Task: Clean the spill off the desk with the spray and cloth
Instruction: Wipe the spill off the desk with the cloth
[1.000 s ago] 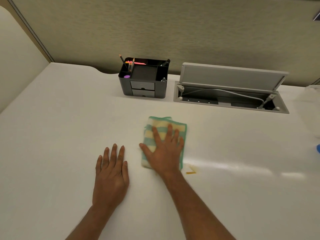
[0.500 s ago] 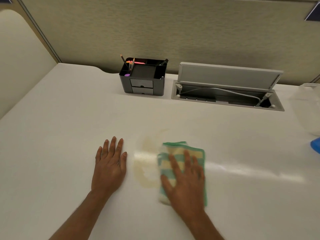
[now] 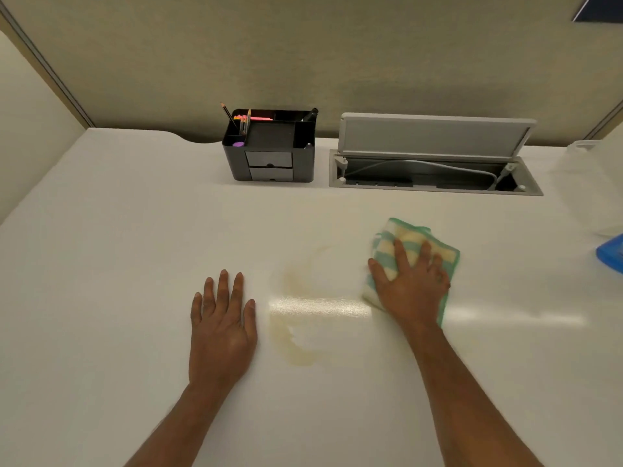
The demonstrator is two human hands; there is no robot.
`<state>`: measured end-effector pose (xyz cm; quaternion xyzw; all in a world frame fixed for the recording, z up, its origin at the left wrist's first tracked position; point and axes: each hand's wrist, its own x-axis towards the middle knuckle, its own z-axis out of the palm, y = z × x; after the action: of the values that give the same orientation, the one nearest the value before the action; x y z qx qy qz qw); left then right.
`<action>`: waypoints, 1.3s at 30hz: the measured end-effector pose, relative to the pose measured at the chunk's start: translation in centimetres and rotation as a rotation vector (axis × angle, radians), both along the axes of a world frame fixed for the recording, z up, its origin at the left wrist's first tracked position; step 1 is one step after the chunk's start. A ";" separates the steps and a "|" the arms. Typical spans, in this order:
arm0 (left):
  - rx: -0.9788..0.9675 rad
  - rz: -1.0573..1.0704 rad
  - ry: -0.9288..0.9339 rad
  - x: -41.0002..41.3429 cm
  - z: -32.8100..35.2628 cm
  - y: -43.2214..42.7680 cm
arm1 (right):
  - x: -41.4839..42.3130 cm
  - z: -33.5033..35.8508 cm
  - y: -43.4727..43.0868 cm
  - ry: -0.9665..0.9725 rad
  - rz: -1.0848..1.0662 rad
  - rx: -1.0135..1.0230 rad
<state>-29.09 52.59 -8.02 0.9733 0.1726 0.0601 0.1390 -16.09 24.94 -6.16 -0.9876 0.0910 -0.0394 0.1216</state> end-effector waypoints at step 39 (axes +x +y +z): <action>0.002 -0.069 0.038 0.0 -0.6 0.9 | -3.9 0.4 -4.4 -0.043 -0.184 0.005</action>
<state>-29.05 53.49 -8.66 0.9798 0.1414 0.0369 0.1367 -20.01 20.55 -5.74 -0.9737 0.1786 -0.0714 0.1218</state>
